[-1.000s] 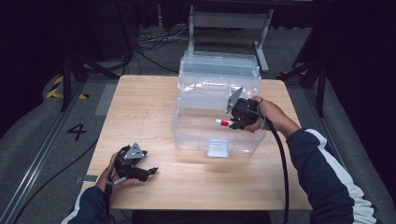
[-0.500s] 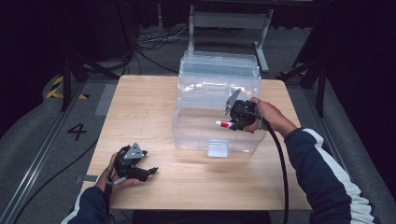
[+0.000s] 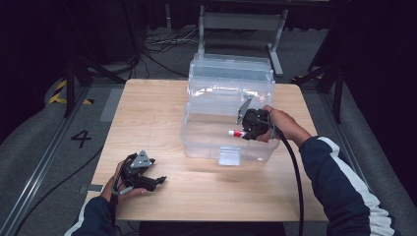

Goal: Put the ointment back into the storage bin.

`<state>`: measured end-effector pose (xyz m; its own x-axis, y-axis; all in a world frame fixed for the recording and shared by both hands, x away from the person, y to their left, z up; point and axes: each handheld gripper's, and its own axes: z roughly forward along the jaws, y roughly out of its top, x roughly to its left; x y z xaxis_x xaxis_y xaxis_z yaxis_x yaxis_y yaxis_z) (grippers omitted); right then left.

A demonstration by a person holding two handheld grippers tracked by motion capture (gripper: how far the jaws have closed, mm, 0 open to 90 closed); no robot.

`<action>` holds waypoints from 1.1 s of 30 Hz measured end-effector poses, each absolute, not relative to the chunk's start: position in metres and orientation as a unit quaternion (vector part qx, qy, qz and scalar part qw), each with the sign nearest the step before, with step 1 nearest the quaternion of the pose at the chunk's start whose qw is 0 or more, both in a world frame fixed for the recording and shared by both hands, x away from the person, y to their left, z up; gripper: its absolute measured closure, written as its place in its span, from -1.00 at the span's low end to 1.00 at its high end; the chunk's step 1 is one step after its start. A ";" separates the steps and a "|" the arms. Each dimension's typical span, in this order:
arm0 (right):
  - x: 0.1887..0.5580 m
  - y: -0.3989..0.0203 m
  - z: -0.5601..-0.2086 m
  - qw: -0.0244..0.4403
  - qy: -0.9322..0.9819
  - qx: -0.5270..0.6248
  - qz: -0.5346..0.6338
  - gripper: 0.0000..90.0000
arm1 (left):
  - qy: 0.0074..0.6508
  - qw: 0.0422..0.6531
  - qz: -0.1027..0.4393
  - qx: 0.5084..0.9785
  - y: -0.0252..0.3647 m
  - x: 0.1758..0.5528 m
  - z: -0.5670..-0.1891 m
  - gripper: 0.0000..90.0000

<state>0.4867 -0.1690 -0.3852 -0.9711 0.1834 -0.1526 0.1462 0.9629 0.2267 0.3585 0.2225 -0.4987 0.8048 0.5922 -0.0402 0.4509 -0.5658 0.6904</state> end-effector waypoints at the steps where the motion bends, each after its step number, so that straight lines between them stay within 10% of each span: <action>1: 0.487 -0.169 -0.387 0.084 0.987 0.084 0.105 0.56 | 0.297 0.359 0.098 0.879 0.222 0.358 -0.499 -0.55; 33: 0.485 -0.179 -0.407 0.051 0.991 0.090 0.088 0.55 | 0.296 0.360 0.098 0.879 0.222 0.359 -0.499 -0.55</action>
